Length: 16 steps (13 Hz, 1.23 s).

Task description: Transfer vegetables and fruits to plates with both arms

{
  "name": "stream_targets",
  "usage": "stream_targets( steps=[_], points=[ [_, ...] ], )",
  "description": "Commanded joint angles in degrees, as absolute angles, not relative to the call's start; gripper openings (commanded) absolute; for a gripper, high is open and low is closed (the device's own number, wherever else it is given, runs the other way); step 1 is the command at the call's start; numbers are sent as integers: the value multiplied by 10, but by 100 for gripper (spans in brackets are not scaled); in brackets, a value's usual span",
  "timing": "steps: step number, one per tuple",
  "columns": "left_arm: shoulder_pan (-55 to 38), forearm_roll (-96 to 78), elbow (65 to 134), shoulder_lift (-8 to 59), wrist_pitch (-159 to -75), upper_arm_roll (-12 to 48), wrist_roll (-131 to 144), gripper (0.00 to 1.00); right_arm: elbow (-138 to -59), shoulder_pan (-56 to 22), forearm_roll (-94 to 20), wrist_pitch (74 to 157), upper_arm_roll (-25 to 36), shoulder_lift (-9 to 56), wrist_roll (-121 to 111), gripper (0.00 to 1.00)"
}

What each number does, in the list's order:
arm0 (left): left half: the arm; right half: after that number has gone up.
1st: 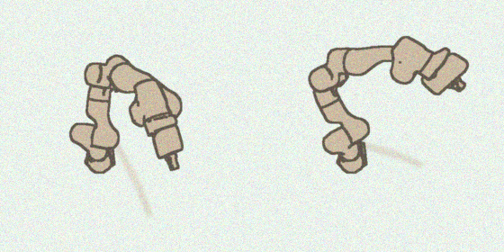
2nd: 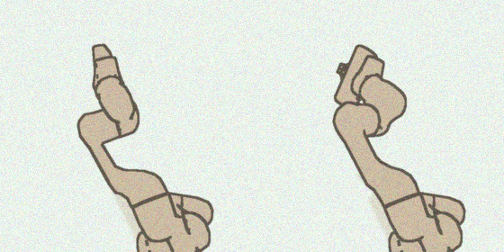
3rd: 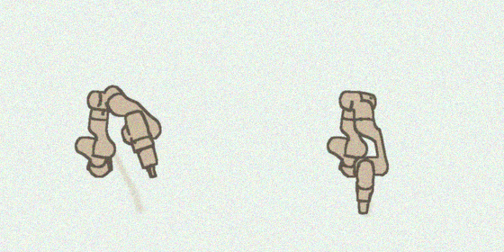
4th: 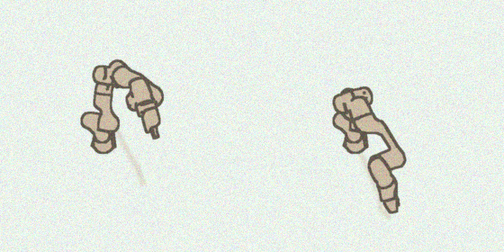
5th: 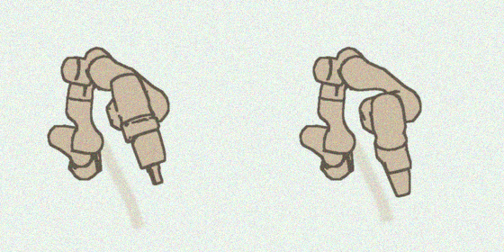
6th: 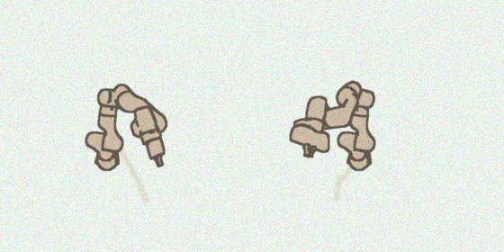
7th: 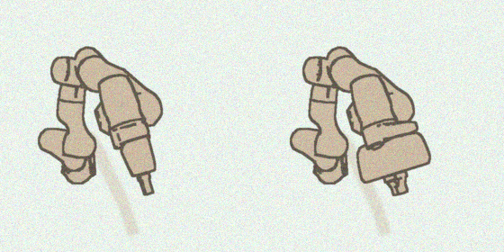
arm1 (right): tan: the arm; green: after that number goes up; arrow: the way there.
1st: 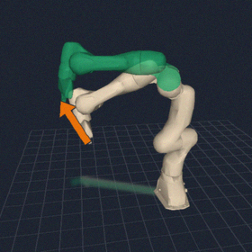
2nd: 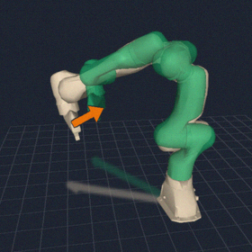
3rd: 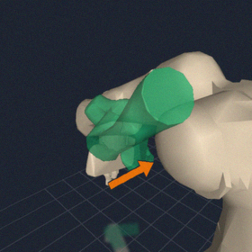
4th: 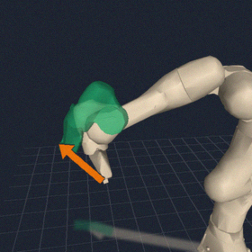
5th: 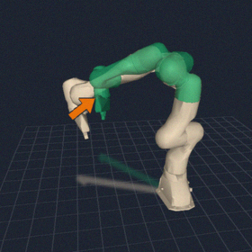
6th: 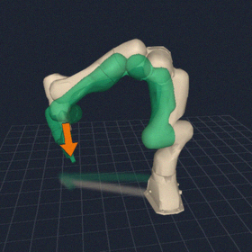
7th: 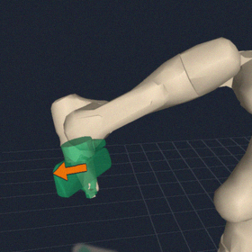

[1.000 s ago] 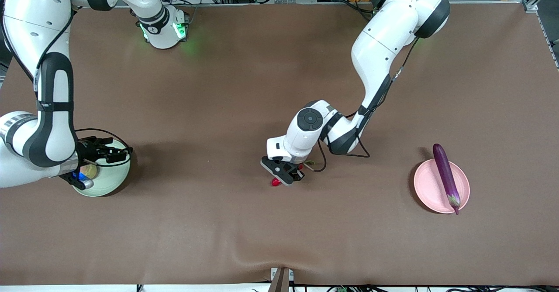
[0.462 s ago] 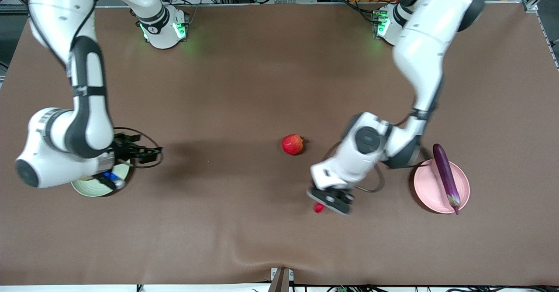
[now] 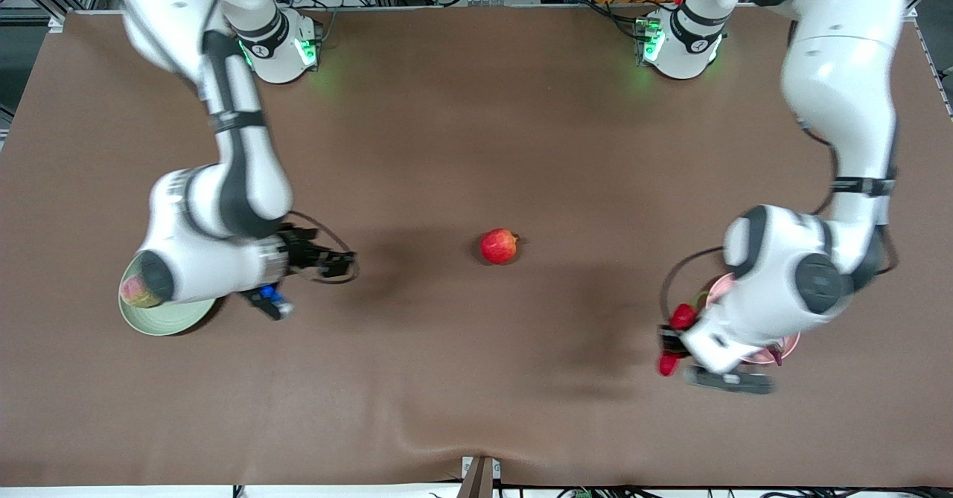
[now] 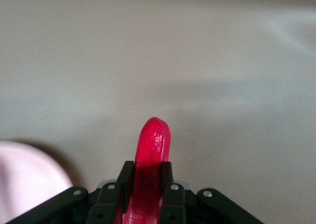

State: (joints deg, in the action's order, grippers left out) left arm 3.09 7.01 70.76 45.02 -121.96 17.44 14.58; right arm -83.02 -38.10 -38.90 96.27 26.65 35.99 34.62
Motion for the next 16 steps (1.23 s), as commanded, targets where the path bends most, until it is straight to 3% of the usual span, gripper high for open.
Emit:
stream_targets(
  steps=[1,3,6,11,12,13,14,16],
  points=[
    [34,75,724,446,-1206,165,322,0,-816,-453,-396,1027,272,366,422,100],
    [33,97,726,446,-1175,128,338,0,-813,-501,-401,1107,265,383,482,100],
    [61,165,749,446,-1169,124,310,0,-790,-526,-395,1223,216,426,603,100],
    [62,185,752,456,-1169,122,318,0,-729,-557,-347,1247,213,497,693,100],
    [63,185,757,456,-1168,122,313,14,-729,-565,-347,1252,213,507,695,100],
    [74,189,760,456,-1169,122,310,44,-729,-569,-347,1264,213,511,696,100],
    [80,188,760,456,-1169,122,308,99,-729,-572,-347,1270,213,518,696,100],
    [83,189,759,452,-1163,122,296,100,-730,-580,-346,1280,213,531,699,100]
  ],
)
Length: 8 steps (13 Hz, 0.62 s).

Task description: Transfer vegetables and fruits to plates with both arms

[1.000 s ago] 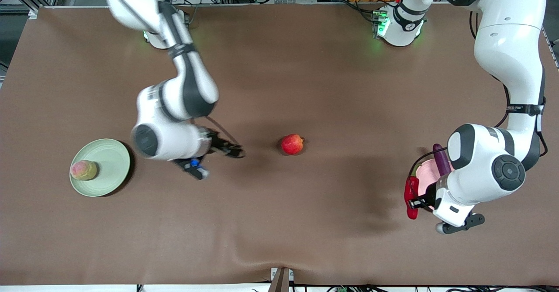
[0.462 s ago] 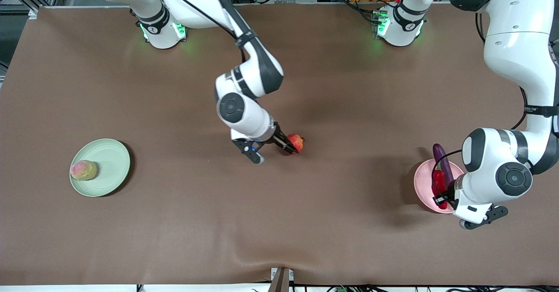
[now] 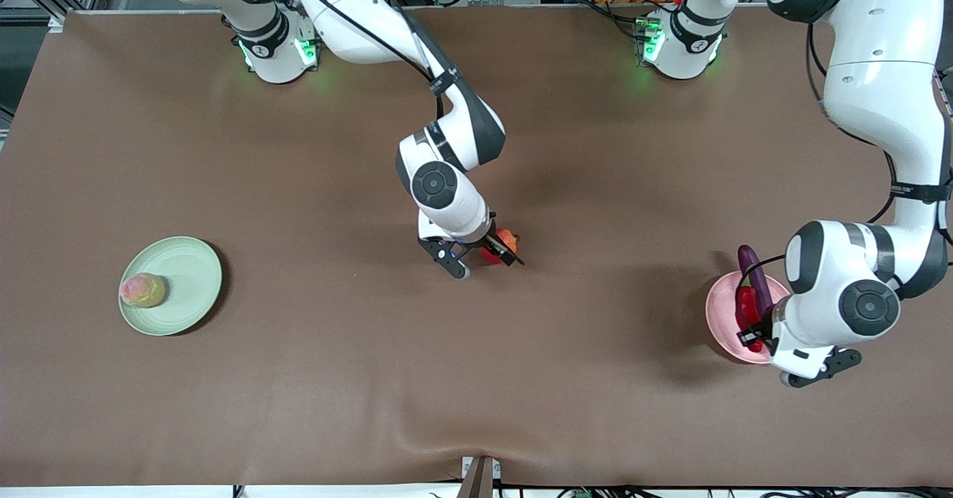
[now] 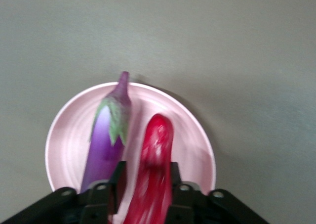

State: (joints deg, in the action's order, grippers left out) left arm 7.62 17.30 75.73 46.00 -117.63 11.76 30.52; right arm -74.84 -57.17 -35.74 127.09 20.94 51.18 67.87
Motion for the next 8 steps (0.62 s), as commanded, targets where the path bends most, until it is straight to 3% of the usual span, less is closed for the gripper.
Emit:
stream_targets(
  steps=[1,3,4,5,6,7,8],
  points=[
    [83,189,758,447,-1145,122,293,100,-730,-584,-347,1290,213,538,700,100],
    [91,189,755,440,-1140,123,290,100,-733,-590,-347,1309,212,547,703,100],
    [92,189,755,434,-1139,125,290,100,-734,-591,-346,1311,212,547,704,90],
    [91,188,755,416,-1131,127,287,100,-734,-592,-346,1311,212,547,703,62],
    [91,185,754,397,-1117,132,286,100,-735,-591,-345,1310,214,541,701,45],
    [91,181,754,365,-1104,140,281,100,-736,-585,-345,1303,218,528,699,33],
    [92,177,754,340,-1093,153,272,100,-741,-575,-345,1293,221,513,694,30]
  ],
)
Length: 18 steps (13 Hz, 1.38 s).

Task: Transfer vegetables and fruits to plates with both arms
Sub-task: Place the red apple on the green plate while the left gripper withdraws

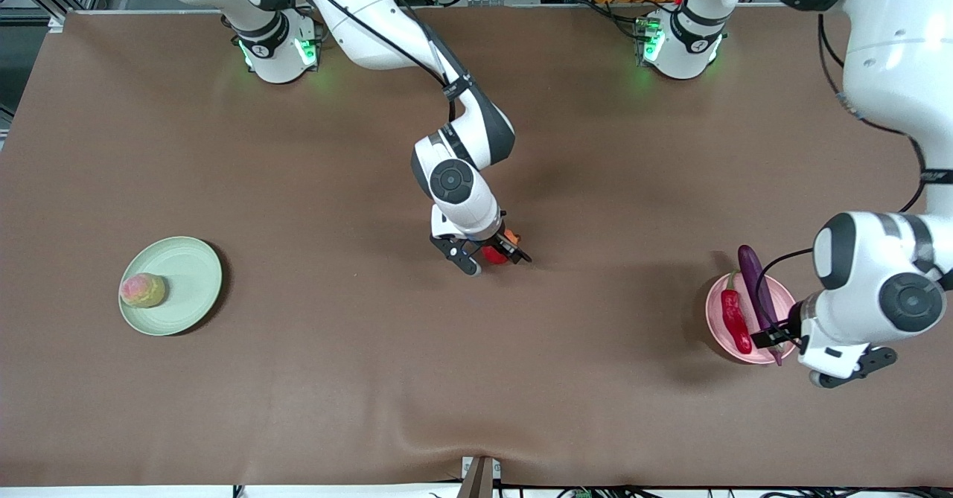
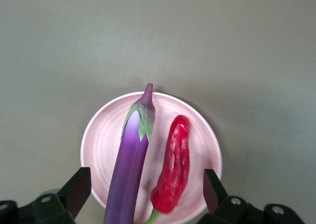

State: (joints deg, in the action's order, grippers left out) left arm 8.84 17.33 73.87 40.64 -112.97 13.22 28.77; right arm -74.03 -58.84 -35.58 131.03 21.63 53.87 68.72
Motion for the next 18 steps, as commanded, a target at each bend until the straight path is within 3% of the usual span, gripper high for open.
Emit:
stream_targets(
  steps=[1,5,7,10,15,16,18],
  points=[
    [93,176,754,315,-1079,165,264,100,-740,-557,-345,1255,234,498,688,29],
    [95,81,752,221,-1009,176,220,100,-743,-465,-352,1076,270,418,556,29],
    [95,70,752,180,-979,176,192,100,-765,-401,-352,1008,271,376,449,25],
    [94,69,754,133,-931,178,178,100,-817,-318,-326,961,296,335,290,21],
    [86,53,791,72,-901,166,125,100,-818,-179,-249,944,315,366,4,21],
    [70,41,810,53,-903,145,125,100,-817,-150,-246,955,314,381,-56,21],
    [-40,26,852,18,-904,21,120,100,-820,-126,-246,982,313,420,-116,23]
  ],
)
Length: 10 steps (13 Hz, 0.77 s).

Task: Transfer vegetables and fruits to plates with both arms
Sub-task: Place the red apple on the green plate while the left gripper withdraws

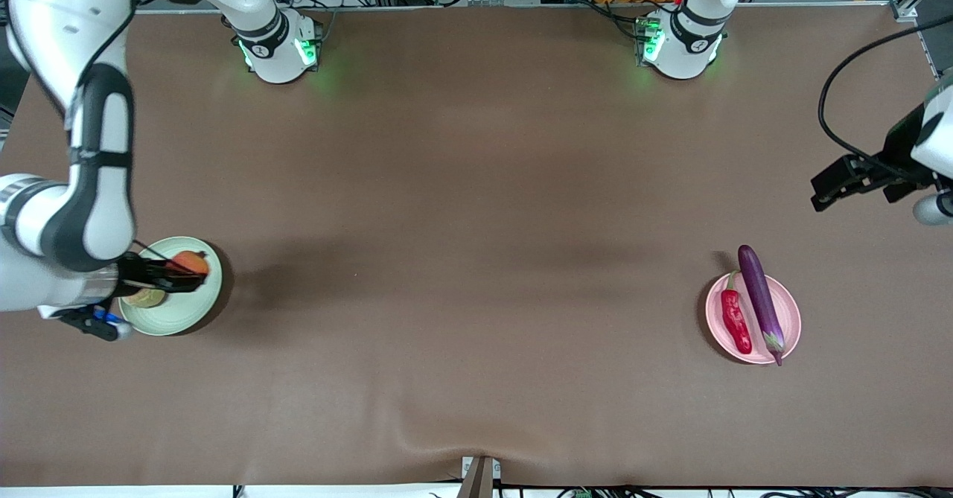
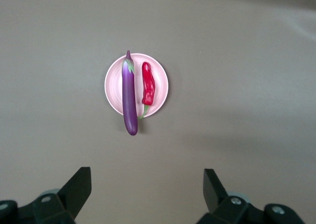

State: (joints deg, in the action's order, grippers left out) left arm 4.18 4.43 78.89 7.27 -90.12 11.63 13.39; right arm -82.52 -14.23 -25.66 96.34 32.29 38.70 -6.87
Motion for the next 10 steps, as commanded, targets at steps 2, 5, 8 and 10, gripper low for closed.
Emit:
stream_targets(
  steps=[2,5,8,10],
  points=[
    [-88,19,887,-7,-906,-34,119,100,-820,-113,-247,1013,312,441,-140,29],
    [-73,5,912,-27,-906,-33,119,100,-820,-108,-254,1044,306,453,-149,100],
    [-69,-3,925,-42,-904,-33,118,100,-814,-118,-250,1014,308,432,-150,100],
    [-72,-2,925,-42,-904,-32,118,100,-812,-115,-244,983,303,392,-147,100]
  ],
)
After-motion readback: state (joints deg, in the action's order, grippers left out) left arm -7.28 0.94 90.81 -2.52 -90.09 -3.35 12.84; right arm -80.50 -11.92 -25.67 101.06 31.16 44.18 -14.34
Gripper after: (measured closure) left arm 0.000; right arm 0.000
